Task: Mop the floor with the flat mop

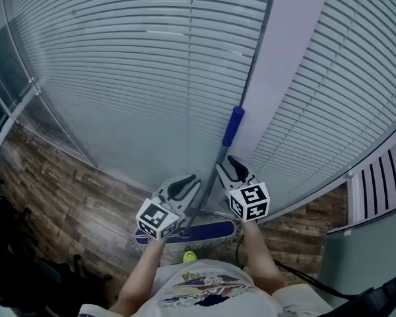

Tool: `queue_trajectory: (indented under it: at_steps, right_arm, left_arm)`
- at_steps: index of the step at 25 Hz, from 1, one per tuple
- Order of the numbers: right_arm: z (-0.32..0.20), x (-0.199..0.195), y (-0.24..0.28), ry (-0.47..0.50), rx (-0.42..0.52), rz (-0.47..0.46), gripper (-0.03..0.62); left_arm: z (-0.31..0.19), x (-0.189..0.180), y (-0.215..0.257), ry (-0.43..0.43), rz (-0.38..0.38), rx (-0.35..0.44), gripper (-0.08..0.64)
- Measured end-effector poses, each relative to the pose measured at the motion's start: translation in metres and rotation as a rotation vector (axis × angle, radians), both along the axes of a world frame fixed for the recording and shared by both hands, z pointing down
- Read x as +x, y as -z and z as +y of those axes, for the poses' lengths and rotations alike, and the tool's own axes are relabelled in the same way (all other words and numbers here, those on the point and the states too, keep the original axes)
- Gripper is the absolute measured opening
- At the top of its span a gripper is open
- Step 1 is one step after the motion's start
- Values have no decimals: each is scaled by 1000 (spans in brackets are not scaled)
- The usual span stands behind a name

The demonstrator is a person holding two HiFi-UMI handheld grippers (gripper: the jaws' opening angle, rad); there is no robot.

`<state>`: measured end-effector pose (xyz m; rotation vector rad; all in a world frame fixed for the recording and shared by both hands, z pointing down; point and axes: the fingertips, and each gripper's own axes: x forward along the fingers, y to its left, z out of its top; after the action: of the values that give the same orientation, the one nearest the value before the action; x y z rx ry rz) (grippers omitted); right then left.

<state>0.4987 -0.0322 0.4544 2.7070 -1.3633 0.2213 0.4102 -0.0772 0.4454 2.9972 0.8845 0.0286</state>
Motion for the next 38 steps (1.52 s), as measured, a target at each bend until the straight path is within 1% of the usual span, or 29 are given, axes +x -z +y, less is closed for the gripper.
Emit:
queue_trajectory:
  at_steps: [3,8,10,12,14,17,19,22,23,25,28,33,36,38]
  right_arm:
    - [2,11,-5,-16,19,-17,160]
    - [-8,29,5,17,21,-35,166]
    - [-13,33,6,27,18,-39,166]
    - [-18,30,6,43,16,-35,163]
    - [-20,23,7,70,31,-30,123]
    - [-22,6,5,113,86,-29,115]
    - [-23,-6,8,130,104,-22,114]
    - [-20,-27,14,155,115,-17,111]
    - [-18,-32,15,164,123,-16,110]
    - [-14,-41,13,178,138,-15,109]
    - [-8,-54,7,197,143,-16,109]
    - [-1,-79,21,247,150,-18,106]
    - [2,-88,20,278,145,-16,106]
    - [4,-94,18,296,143,-14,106]
  left_arm:
    - [-3,4,-4,-2,-5,0,52]
    - [-4,8,10,11,-6,-9,52]
    - [-6,3,11,17,-10,-11,52]
    - [-12,-3,10,32,-14,-12,52]
    - [-16,-8,8,51,-16,-15,52]
    - [-18,-11,7,66,-4,-14,52]
    - [-18,-13,12,61,9,-10,52]
    - [-10,-18,28,32,43,-5,62]
    - [-5,-19,33,17,58,1,83]
    - [7,-17,38,-17,87,15,147]
    - [26,-16,48,-70,121,30,184]
    - [55,-18,106,-150,190,46,207]
    - [65,-10,121,-163,224,64,207]
    - [69,-8,123,-167,233,67,209]
